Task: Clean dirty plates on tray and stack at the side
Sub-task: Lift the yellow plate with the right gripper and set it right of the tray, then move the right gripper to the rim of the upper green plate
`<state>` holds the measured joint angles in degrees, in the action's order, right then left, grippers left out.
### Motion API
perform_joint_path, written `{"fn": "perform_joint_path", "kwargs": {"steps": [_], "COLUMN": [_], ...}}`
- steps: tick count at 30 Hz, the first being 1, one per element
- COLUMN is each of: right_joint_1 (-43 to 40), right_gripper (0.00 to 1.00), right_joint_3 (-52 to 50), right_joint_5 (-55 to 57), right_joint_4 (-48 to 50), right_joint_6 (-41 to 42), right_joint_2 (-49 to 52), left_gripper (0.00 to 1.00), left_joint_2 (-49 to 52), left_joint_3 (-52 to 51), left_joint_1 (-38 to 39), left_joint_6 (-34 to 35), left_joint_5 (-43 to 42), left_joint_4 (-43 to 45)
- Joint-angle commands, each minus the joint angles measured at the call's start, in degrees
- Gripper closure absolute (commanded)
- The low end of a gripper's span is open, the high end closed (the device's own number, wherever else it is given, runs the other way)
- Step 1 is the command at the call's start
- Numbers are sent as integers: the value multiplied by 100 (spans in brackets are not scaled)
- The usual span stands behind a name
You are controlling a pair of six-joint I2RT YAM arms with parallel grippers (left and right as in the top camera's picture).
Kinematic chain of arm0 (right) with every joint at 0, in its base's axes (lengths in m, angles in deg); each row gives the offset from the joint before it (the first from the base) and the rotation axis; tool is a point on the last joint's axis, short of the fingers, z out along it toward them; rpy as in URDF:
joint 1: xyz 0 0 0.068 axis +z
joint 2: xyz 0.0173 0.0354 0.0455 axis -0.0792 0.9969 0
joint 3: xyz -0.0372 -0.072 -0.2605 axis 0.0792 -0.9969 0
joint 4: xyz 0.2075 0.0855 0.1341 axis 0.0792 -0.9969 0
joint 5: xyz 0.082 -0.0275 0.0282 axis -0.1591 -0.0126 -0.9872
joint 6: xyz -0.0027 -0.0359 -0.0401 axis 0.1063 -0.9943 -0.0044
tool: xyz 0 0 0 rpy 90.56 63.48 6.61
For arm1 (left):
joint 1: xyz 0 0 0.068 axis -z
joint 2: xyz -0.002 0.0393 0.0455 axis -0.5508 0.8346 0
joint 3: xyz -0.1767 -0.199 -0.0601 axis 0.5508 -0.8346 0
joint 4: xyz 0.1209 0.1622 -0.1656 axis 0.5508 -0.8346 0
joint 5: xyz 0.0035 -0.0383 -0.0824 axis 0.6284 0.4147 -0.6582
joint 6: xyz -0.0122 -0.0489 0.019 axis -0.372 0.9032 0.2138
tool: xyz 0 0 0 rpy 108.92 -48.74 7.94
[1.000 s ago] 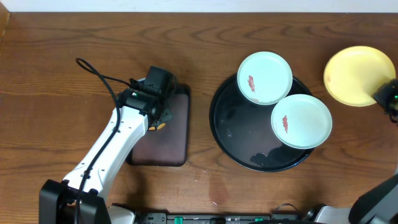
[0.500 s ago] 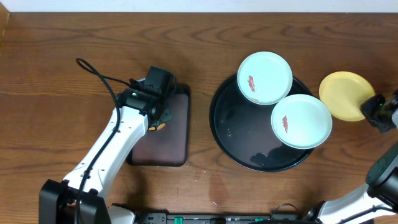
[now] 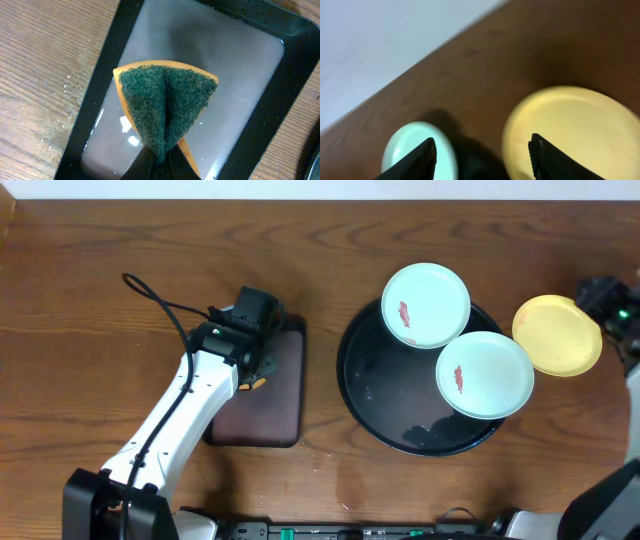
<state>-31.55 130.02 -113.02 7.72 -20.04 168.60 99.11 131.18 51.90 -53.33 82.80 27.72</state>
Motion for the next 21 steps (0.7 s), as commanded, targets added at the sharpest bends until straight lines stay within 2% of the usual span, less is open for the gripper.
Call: {"fn": "perform_joint_path", "kwargs": {"steps": [1, 6, 16, 21], "right_joint_1": [885, 2057, 2957, 3012], "right_gripper": [42, 42, 44, 42], "right_joint_3": [11, 7, 9, 7], "right_joint_5": [407, 2256, 2319, 3093], "right_joint_4": [-70, -63, 603, 546], "right_joint_6": [-857, -645, -656, -649], "right_joint_2": [15, 638, 1624, 1810], "left_gripper": [92, 92, 93, 92], "left_joint_2": [22, 22, 22, 22], "left_joint_3": [-39, -39, -39, -39], "left_joint_1": [-20, -20, -20, -20], "left_joint_6": [-96, -96, -98, -96], "left_joint_5": [11, 11, 11, 11], "left_joint_4": [-17, -17, -22, -22]}}
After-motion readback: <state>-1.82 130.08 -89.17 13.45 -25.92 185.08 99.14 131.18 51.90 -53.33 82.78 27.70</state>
